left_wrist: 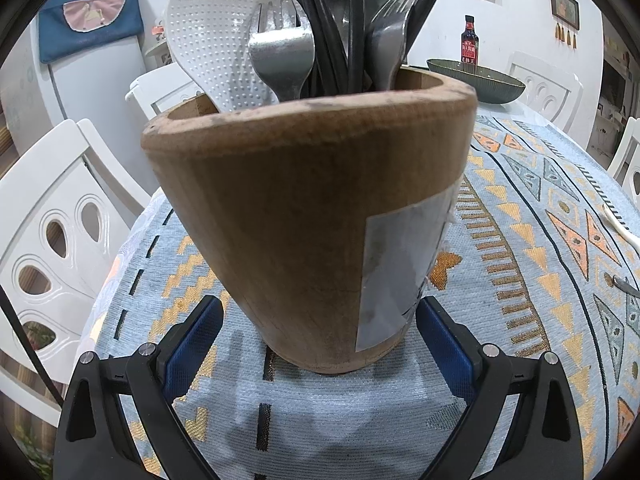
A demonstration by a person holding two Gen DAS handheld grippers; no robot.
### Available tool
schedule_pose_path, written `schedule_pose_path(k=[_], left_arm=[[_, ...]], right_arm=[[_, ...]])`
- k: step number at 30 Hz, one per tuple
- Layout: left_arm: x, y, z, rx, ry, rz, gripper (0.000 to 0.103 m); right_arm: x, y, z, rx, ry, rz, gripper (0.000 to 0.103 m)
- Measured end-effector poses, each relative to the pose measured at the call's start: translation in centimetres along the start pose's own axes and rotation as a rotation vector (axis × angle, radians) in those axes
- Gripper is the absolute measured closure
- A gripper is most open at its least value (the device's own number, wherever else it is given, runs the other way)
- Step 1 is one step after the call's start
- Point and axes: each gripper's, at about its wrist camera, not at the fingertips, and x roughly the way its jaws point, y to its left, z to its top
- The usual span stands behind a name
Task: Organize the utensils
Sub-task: 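Return the right gripper to the pile and grasp a silver spoon, then lift the silver spoon with the right gripper and carry it over the cup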
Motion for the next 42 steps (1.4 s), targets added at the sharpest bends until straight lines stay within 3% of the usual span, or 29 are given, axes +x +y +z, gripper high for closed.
schedule_pose_path(k=[2, 4, 10, 15, 18, 27, 32, 36, 42], left_arm=[[0.0, -0.1, 0.0, 0.001, 0.0, 0.001, 0.006], [0.0, -0.1, -0.1, 0.0, 0.0, -0.001, 0.006], [0.0, -0.1, -0.1, 0.0, 0.0, 0.0, 0.006], [0.0, -0.1, -0.1, 0.0, 0.001, -0.001, 0.006], [0.0, -0.1, -0.1, 0.0, 0.0, -0.001, 0.006], [0.0, -0.1, -0.1, 0.0, -0.001, 0.0, 0.006], [0.0, -0.1, -0.1, 0.0, -0.001, 0.0, 0.006], [0.0, -0.1, -0.1, 0.0, -0.001, -0.001, 0.006], [0.1, -0.1, -0.2, -0.001, 0.0, -0.002, 0.006]], right_arm=[[-0.1, 0.3, 0.0, -0.004, -0.03, -0.03, 0.063], [-0.5, 1.1, -0.1, -0.039, -0.068, -0.058, 0.076], [-0.9, 4.2, 0.1, -0.124, -0.134, -0.101, 0.078], [-1.3, 6.4, 0.9, -0.174, -0.158, 0.003, 0.078], [-0.9, 7.2, 1.5, -0.203, -0.166, 0.018, 0.078], [1.3, 13.1, -0.2, -0.399, -0.248, -0.132, 0.075], [1.7, 15.5, -2.1, -0.498, -0.303, -0.244, 0.09], [1.6, 17.4, -2.9, -0.526, -0.321, -0.279, 0.097], [1.9, 20.3, -2.7, -0.545, -0.298, -0.262, 0.097]])
